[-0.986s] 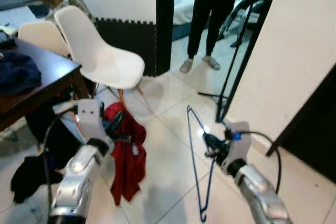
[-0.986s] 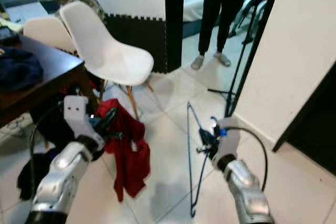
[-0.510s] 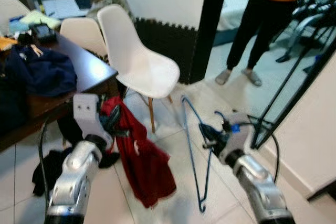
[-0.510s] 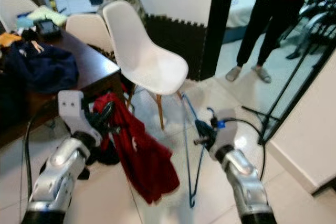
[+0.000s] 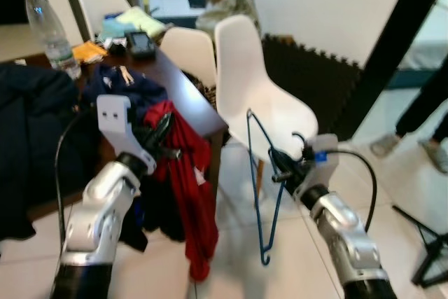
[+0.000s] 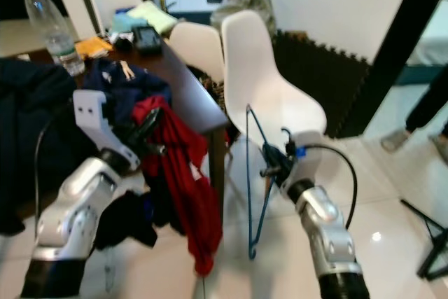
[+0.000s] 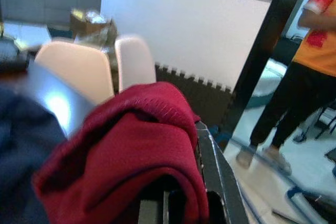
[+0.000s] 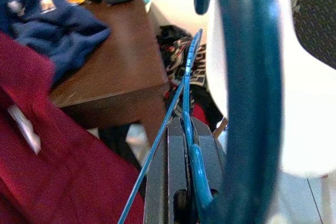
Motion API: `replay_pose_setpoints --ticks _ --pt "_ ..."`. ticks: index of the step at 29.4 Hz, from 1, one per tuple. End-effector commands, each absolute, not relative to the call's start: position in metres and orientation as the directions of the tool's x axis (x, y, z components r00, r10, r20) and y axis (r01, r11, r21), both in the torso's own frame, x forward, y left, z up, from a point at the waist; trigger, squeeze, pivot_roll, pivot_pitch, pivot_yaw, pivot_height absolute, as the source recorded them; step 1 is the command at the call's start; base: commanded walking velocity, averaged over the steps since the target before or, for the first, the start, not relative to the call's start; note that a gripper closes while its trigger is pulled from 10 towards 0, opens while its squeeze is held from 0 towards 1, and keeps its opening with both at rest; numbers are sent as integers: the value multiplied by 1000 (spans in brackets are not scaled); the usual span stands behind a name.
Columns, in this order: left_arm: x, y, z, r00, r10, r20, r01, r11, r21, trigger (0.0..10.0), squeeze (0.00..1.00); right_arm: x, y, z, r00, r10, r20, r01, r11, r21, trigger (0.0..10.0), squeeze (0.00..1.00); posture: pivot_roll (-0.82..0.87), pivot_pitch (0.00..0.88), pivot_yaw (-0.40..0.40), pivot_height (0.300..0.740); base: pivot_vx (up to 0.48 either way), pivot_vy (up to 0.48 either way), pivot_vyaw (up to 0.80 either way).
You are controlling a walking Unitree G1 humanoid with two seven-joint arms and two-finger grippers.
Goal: Hang hanger
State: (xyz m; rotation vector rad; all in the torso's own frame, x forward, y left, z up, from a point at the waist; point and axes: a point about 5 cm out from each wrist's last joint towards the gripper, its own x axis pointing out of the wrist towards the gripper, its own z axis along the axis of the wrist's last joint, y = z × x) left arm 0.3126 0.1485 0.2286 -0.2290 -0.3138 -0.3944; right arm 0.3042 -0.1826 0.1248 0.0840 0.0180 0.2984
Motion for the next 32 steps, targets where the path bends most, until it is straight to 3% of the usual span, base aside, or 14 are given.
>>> replay_pose_setpoints --ticks 1,3,5,6,8,9,10,13,17,23,27,32 --pt "311 159 276 809 -341 478 429 899 -84 10000 0 303 -185 124 958 287 -7 -285 954 94 10000 0 112 63 -29 740 480 0 800" --pt "311 159 276 809 -341 478 429 899 -84 10000 0 303 -185 124 958 287 -7 -285 954 94 10000 0 112 63 -29 740 480 0 800" --pt "315 197 344 734 -279 619 323 946 43 10000 0 305 -184 125 958 286 2 -285 954 98 10000 0 115 60 -32 740 480 0 800" --pt "315 197 344 734 -279 619 323 946 43 10000 0 305 -184 125 958 286 2 -285 954 98 10000 0 115 60 -32 740 480 0 800" --pt "308 244 404 674 -172 718 129 985 115 10000 0 305 -182 127 957 289 11 -289 952 98 10000 0 119 61 -29 740 480 0 769" --pt "308 244 404 674 -172 718 129 985 115 10000 0 305 -182 127 957 289 11 -289 952 98 10000 0 119 61 -29 740 480 0 738" --pt "305 263 419 669 -119 733 36 991 128 10000 0 305 -182 127 958 287 19 -287 951 116 10000 0 119 61 -29 740 480 0 0" --pt "305 286 420 695 -61 717 -36 992 119 10000 0 305 -180 128 958 285 28 -286 949 133 10000 0 118 61 -25 740 480 0 0" --pt "310 292 409 727 -52 685 -33 993 111 10000 0 305 -178 128 958 286 27 -287 948 135 10000 0 116 62 -26 740 480 0 0" --pt "337 297 370 848 -54 526 14 997 80 10000 0 304 -175 128 954 298 23 -298 944 139 10000 0 112 62 -30 740 240 0 0" --pt "357 270 326 898 -193 396 199 980 28 10000 0 304 -177 128 959 285 11 -283 949 136 10000 0 103 66 -30 740 0 0 0" --pt "360 253 321 877 -262 402 281 960 13 10000 0 304 -179 127 960 279 0 -276 951 139 10000 0 97 69 -34 740 0 0 0"
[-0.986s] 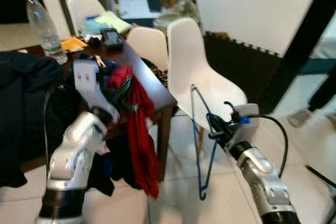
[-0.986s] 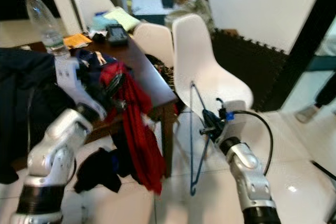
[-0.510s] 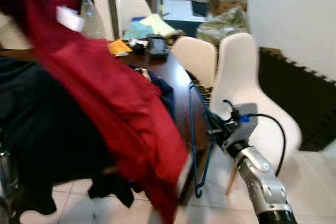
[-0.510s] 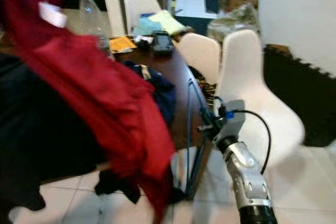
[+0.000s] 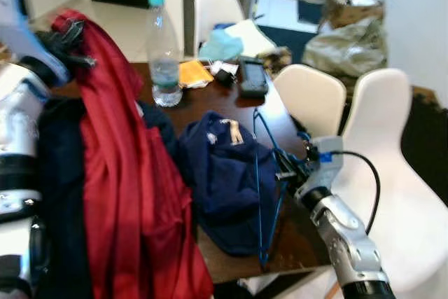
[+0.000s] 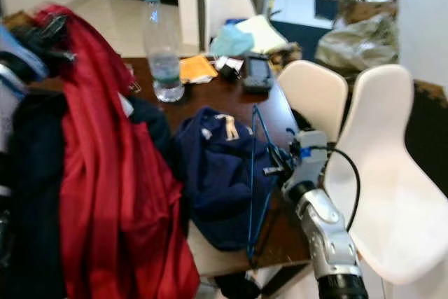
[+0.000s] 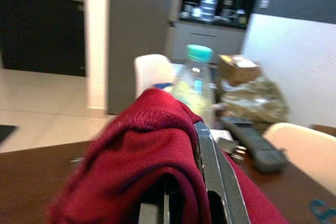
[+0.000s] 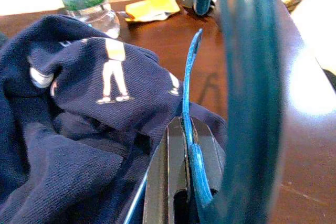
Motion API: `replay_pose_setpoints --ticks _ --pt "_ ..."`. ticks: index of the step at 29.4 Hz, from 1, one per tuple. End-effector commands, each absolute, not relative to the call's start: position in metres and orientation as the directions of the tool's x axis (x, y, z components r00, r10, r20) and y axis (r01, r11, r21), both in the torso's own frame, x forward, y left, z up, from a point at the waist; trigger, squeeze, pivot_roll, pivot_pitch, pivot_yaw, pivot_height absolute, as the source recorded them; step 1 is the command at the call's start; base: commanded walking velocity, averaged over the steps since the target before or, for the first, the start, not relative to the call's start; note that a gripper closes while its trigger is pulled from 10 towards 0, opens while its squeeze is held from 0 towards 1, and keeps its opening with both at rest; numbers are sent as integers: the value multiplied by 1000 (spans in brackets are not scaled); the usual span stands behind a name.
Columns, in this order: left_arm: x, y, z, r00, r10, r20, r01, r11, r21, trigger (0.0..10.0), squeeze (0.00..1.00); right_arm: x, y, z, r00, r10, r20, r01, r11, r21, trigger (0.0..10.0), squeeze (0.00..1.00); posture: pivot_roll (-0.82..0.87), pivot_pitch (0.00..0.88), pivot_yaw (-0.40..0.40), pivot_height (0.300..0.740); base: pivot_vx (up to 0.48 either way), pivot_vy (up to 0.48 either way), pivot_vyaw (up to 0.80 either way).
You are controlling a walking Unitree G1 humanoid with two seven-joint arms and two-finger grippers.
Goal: Hang hanger
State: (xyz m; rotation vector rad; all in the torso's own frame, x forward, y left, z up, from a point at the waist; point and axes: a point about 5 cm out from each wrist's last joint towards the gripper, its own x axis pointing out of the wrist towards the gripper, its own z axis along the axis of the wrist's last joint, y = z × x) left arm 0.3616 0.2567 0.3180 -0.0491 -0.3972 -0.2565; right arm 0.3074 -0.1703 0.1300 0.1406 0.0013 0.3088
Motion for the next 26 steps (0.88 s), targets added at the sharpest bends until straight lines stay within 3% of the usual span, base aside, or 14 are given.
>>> replay_pose_setpoints --ticks 1,2,10,14,16,21,23,24,25,26 --pt "359 241 325 849 -312 427 338 941 15 10000 0 304 -179 126 961 277 -11 -273 952 138 10000 0 97 69 -33 740 0 0 0" --pt "357 228 332 810 -366 457 401 916 22 10000 0 304 -179 124 960 278 -22 -272 951 146 10000 0 97 71 -32 740 0 0 -800" --pt "345 197 354 680 -503 533 565 823 57 10000 0 303 -179 123 961 273 -34 -264 952 155 10000 0 99 78 -29 740 0 0 -800" --pt "337 186 367 626 -547 556 591 798 119 10000 0 302 -178 121 962 272 -39 -263 952 154 10000 0 97 81 -27 740 0 0 0" --pt "338 189 370 634 -534 559 568 812 131 10000 0 302 -178 121 962 271 -41 -262 953 154 10000 0 97 82 -25 740 0 0 0" --pt "357 223 358 789 -363 496 352 928 119 10000 0 302 -178 121 963 267 -42 -258 955 146 10000 0 96 82 -21 740 0 0 -640" --pt "357 223 358 789 -363 496 352 928 119 10000 0 302 -178 121 963 267 -42 -258 955 146 10000 0 96 82 -21 740 0 0 -800" --pt "361 236 347 842 -291 455 266 956 119 10000 0 301 -178 121 962 269 -44 -260 955 141 10000 0 96 82 -21 740 0 0 0" --pt "361 236 347 842 -291 455 266 956 119 10000 0 301 -178 121 962 269 -44 -260 955 141 10000 0 96 82 -21 740 0 0 0" --pt "364 252 332 897 -192 398 158 980 117 10000 0 300 -178 121 961 272 -48 -264 955 137 10000 0 91 83 -20 740 0 0 0"
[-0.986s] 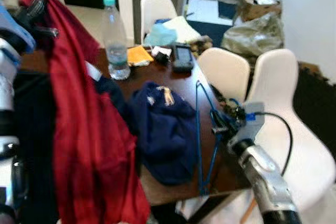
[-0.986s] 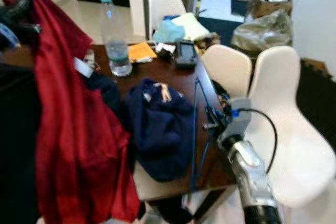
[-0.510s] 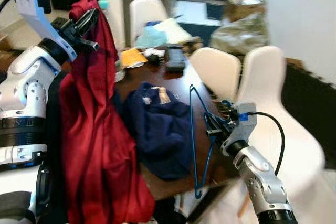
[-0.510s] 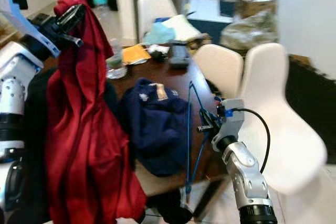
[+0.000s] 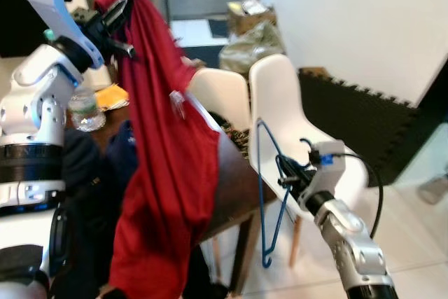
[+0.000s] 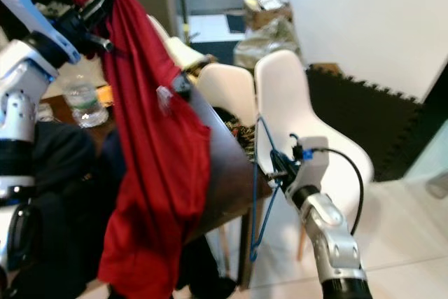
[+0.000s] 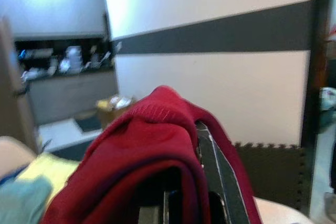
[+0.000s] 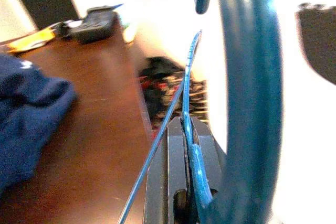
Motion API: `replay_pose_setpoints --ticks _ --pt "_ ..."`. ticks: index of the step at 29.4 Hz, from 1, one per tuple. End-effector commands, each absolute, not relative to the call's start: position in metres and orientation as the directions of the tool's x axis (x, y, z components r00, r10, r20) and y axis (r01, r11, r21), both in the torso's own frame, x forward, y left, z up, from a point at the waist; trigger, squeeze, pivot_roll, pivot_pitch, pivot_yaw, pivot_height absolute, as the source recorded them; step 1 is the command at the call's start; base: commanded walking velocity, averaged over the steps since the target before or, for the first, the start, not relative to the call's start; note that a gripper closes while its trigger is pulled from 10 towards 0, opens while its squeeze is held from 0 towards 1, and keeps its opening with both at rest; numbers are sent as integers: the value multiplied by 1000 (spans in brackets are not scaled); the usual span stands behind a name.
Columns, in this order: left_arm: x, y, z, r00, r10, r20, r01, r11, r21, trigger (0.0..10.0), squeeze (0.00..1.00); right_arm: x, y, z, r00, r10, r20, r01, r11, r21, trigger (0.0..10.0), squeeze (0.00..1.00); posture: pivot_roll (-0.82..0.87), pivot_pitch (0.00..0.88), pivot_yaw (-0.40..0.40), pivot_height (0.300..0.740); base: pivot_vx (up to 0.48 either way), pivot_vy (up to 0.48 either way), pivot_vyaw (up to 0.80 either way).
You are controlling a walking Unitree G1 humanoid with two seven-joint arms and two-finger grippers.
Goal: Hang hanger
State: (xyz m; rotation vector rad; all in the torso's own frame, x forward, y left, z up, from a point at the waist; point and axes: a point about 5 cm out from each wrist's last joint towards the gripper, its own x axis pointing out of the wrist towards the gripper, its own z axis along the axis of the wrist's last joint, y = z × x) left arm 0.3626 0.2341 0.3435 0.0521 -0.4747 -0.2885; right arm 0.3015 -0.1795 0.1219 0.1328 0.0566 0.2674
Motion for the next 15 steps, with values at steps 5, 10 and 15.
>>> replay_pose_setpoints --ticks 5,10,15 --pt "361 296 285 974 67 218 -96 987 128 10000 0 299 -179 120 957 284 -61 -275 953 125 10000 0 88 81 -29 740 0 0 0" --pt "361 301 263 986 81 143 -102 984 144 10000 0 300 -179 122 956 288 -62 -280 953 118 10000 0 84 80 -29 740 0 0 0" --pt "364 294 231 998 25 -52 -11 968 251 10000 357 300 -180 123 955 290 -64 -282 953 112 10000 0 83 81 -28 740 0 0 0"
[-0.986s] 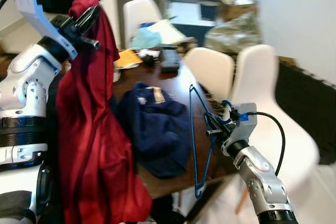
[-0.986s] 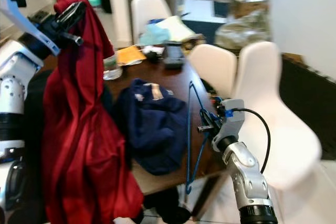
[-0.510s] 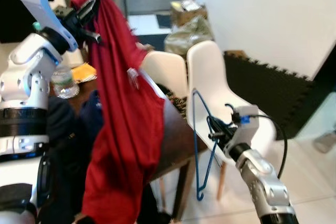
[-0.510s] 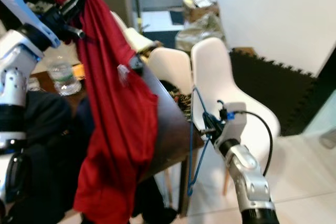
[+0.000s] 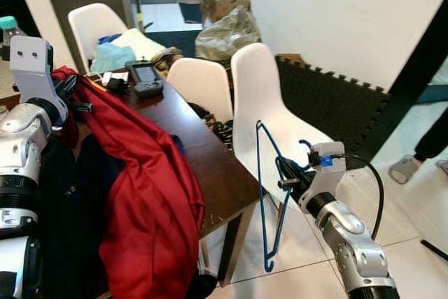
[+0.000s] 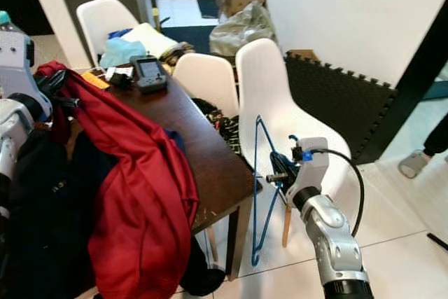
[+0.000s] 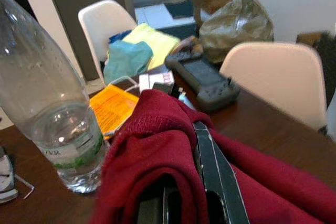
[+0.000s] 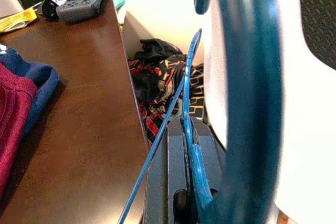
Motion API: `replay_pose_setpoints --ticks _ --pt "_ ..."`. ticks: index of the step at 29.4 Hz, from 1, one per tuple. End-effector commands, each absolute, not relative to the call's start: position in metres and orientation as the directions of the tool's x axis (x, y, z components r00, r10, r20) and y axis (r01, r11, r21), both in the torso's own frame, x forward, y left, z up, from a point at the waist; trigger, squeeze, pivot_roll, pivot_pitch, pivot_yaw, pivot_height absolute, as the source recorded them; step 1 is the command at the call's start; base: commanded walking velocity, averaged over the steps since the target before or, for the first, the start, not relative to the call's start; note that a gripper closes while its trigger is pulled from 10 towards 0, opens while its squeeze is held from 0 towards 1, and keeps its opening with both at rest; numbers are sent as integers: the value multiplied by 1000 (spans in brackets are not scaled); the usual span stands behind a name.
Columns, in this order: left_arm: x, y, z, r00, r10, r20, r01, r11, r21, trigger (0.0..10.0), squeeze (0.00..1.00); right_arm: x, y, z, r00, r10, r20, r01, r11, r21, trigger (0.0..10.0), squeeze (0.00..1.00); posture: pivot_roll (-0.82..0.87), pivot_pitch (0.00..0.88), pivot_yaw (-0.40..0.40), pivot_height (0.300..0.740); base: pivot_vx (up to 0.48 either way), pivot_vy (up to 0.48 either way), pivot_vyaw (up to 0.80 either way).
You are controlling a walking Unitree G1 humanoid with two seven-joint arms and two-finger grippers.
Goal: Hang hanger
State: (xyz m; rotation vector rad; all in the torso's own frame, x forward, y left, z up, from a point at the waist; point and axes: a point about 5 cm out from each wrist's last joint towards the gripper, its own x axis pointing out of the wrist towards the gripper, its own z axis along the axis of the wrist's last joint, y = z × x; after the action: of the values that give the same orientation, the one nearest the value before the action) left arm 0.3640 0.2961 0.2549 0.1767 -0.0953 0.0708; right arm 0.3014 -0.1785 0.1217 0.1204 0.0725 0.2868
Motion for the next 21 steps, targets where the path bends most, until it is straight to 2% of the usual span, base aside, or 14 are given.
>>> replay_pose_setpoints --ticks 1,3,4,6,7,8,9,10,11,14,18,19,20,21 --pt "363 290 218 991 2 -132 38 952 304 10000 1000 299 -180 122 954 291 -68 -283 953 110 10000 0 77 83 -27 740 0 0 0" --pt "361 288 210 984 -5 -179 66 939 337 10000 1000 298 -181 122 954 293 -70 -284 953 108 10000 0 77 83 -27 740 0 0 0" --pt "361 282 215 984 -57 -171 116 928 355 10000 1000 298 -180 122 953 295 -72 -286 952 108 10000 0 81 82 -30 740 0 0 0" --pt "361 282 215 984 -57 -171 116 928 355 10000 1000 298 -180 122 953 295 -72 -286 952 108 10000 0 81 82 -30 740 0 0 0" --pt "361 275 224 982 -112 -151 161 919 360 10000 1000 298 -180 122 952 297 -72 -288 952 107 10000 0 80 83 -29 740 0 0 0" --pt "361 275 224 982 -112 -151 161 919 360 10000 1000 298 -180 122 952 297 -72 -288 952 107 10000 0 80 83 -29 740 0 0 0" --pt "358 266 242 959 -228 -169 275 895 352 10000 1000 299 -179 124 951 302 -59 -294 948 121 10000 0 86 82 -29 740 0 0 0" --pt "358 266 242 959 -228 -169 275 895 352 10000 1000 299 -179 124 951 302 -59 -294 948 121 10000 0 86 82 -29 740 0 0 0" --pt "354 264 246 937 -274 -216 338 867 367 10000 1000 300 -178 125 951 306 -51 -297 946 129 10000 0 90 81 -27 740 0 0 0" --pt "346 264 253 901 -329 -283 422 819 389 10000 1000 301 -177 126 949 313 -40 -305 943 137 10000 0 89 81 -26 740 0 0 0" --pt "339 266 264 885 -359 -298 457 794 400 10000 1000 300 -176 127 948 316 -34 -309 941 141 10000 0 92 80 -25 740 0 0 0" --pt "328 267 278 854 -416 -314 517 747 418 10000 1000 300 -176 128 948 317 -25 -310 939 148 10000 0 93 80 -24 740 0 0 0" --pt "328 267 278 854 -416 -314 517 747 418 10000 1000 300 -176 128 948 317 -25 -310 939 148 10000 0 93 80 -24 740 0 0 0" --pt "315 266 291 816 -475 -330 577 693 431 10000 1000 300 -177 129 949 314 -16 -308 938 156 10000 0 93 80 -24 740 0 0 0"
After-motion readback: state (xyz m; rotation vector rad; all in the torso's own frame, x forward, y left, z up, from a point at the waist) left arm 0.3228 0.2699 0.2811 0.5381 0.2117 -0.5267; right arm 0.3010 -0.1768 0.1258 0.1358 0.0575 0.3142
